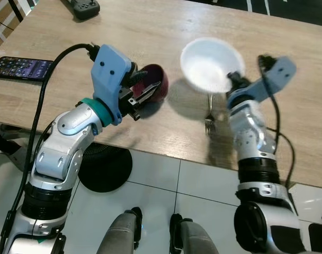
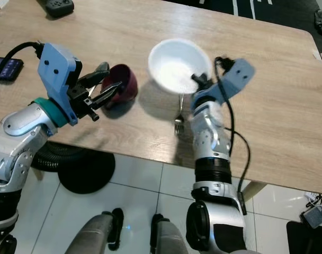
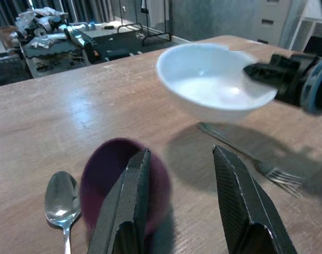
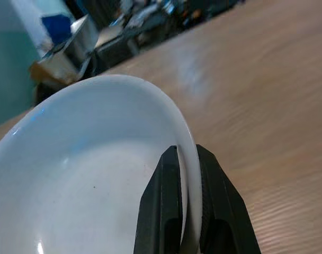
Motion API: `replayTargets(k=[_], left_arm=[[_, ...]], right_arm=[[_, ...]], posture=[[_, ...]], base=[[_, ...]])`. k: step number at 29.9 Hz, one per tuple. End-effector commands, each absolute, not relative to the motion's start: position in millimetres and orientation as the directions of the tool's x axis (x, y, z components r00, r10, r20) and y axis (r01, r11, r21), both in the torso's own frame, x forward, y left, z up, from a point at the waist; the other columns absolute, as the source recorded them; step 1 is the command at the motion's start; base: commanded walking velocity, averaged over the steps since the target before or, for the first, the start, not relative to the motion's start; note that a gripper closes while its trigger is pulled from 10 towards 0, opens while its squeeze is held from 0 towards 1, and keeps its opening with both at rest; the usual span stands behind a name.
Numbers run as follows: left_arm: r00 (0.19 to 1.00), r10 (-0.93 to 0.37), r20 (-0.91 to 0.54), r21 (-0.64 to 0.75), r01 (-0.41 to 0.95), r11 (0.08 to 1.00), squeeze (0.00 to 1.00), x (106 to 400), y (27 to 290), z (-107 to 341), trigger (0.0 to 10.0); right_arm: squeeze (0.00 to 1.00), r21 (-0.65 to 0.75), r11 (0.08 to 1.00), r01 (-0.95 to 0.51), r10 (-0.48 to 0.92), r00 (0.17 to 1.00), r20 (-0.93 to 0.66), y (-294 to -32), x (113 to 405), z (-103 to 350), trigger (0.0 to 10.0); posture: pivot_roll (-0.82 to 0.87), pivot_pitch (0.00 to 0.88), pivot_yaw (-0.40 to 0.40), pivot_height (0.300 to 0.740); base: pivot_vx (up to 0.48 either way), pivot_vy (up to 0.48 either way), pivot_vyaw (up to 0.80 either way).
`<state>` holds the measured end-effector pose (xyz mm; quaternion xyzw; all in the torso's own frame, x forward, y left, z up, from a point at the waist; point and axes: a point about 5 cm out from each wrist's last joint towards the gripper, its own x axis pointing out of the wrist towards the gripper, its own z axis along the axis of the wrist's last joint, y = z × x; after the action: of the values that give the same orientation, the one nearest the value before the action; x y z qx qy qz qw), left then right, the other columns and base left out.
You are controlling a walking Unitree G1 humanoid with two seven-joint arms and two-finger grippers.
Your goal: Setting the table
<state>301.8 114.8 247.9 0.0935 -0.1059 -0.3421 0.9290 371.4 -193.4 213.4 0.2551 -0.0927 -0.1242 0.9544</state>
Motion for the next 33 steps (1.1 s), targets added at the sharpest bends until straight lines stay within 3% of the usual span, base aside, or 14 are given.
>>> replayTargets(k=[1,4,11,15,26,27,29,30,33], left_arm=[[0.738,-0.663,0.125,0.245,0.625,0.741,0.00,300,112,245,10.0],[0.734,-0.668,0.127,0.242,0.630,0.738,0.00,301,110,245,10.0],[0.731,-0.671,0.125,0.242,0.633,0.735,0.00,301,109,245,10.0],[0.732,-0.671,0.123,0.243,0.633,0.735,0.00,301,109,245,10.0],[0.742,-0.661,0.112,0.244,0.625,0.742,0.00,299,113,243,10.0],[0.741,-0.662,0.112,0.244,0.626,0.741,0.00,298,112,242,10.0],[0.740,-0.663,0.112,0.243,0.626,0.741,0.00,298,112,242,10.0],[0.739,-0.664,0.113,0.240,0.628,0.740,0.00,298,111,243,10.0],[0.736,-0.667,0.116,0.236,0.632,0.738,0.00,299,109,243,10.0]], right_arm=[[0.00,0.514,0.824,0.238,-0.343,0.932,0.119,-209,367,211,10.0],[0.00,0.498,0.821,0.280,-0.393,0.909,0.136,-229,363,214,10.0],[0.00,0.422,0.829,0.366,-0.457,0.879,0.136,-245,358,209,10.0],[0.00,0.350,0.852,0.389,-0.450,0.886,0.111,-242,359,202,10.0],[0.00,0.333,0.831,0.445,-0.469,0.883,-0.009,-238,359,170,10.0],[0.42,0.333,0.828,0.451,-0.475,0.880,-0.010,-239,358,169,10.0],[0.42,0.334,0.826,0.454,-0.478,0.878,-0.011,-240,358,168,10.0],[1.00,0.339,0.820,0.461,-0.488,0.873,-0.009,-243,357,168,10.0],[1.00,0.378,0.815,0.440,-0.488,0.872,0.037,-246,356,177,10.0]], posture=[[0.18,0.127,-0.015,0.740],[0.18,0.125,-0.013,0.740],[0.17,0.126,-0.008,0.740],[0.18,0.128,-0.008,0.740],[0.19,0.148,-0.013,0.740],[0.18,0.152,-0.015,0.740],[0.18,0.152,-0.015,0.740],[0.18,0.153,-0.015,0.740],[0.18,0.153,-0.013,0.740]], base=[[0.000,0.000,0.00],[0.000,0.000,0.00],[0.000,0.000,0.00],[0.000,0.000,0.00],[0.000,0.000,0.00],[0.000,0.000,0.00],[0.000,0.000,0.00],[0.000,0.000,0.00],[0.000,0.000,0.00]])
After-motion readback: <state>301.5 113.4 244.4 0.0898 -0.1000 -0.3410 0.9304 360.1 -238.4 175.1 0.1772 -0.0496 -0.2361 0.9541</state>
